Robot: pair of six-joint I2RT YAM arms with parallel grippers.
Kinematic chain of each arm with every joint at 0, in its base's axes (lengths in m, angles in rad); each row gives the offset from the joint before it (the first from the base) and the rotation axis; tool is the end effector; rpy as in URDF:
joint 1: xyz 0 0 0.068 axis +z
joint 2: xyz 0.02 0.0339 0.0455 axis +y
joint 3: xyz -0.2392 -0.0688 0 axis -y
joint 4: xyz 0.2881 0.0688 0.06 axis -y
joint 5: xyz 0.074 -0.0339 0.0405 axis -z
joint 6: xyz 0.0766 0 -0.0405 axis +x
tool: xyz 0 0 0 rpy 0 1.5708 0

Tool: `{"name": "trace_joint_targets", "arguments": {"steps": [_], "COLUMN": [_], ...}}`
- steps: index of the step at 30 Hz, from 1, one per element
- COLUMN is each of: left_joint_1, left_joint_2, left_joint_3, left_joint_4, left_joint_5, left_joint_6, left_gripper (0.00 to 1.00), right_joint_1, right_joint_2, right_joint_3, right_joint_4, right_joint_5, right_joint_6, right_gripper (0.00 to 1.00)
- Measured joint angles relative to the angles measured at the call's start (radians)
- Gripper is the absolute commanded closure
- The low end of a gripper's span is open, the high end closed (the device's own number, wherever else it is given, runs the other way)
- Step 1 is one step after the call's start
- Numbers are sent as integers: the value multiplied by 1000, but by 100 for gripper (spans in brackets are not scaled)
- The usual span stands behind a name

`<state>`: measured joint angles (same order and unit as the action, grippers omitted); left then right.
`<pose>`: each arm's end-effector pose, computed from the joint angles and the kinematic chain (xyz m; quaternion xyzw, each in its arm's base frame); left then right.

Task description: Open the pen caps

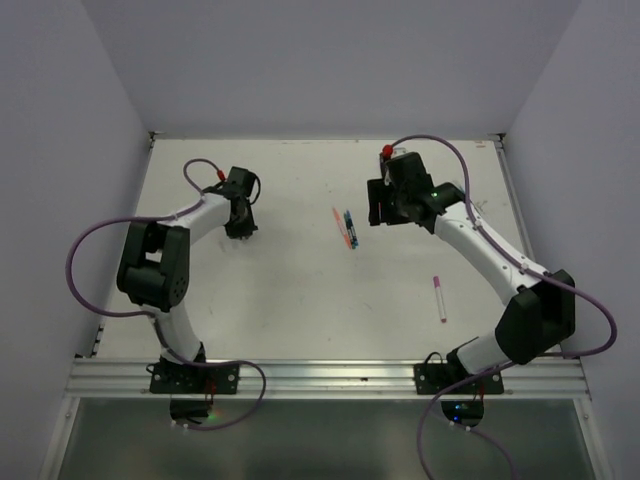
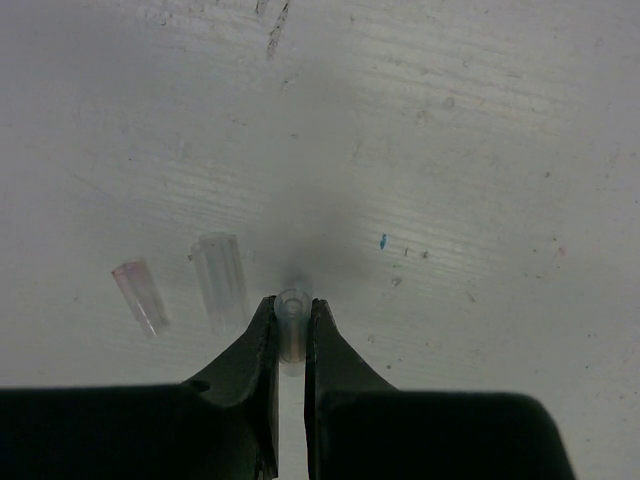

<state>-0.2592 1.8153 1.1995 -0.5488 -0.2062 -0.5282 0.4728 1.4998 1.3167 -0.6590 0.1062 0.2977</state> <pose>0.3970 -0.0891 0.0913 -0.1512 0.9627 0.0161 0.2240 0.3574 0.1737 0.2466 -0.0627 0.9311 0.0878 0.3484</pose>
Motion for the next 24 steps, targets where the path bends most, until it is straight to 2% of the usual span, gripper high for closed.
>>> {"name": "trace_joint_targets", "arguments": {"steps": [9, 14, 24], "left_joint_1": [15, 18, 22], "left_joint_2": [29, 31, 51], "left_joint_3": [0, 0, 0], "left_joint_4": [-2, -3, -1], "left_joint_5": [-22, -36, -37], "left_joint_6": [2, 7, 17], "left_gripper": [91, 80, 75], "right_joint_1": [0, 0, 0], "right_joint_2": [-80, -86, -117], "right_joint_3": [-32, -53, -74], "right_joint_4": [2, 2, 1], "right_joint_5": [8, 8, 16], "right_joint_6": [-3, -4, -7], "right_gripper": [36, 36, 36]}}
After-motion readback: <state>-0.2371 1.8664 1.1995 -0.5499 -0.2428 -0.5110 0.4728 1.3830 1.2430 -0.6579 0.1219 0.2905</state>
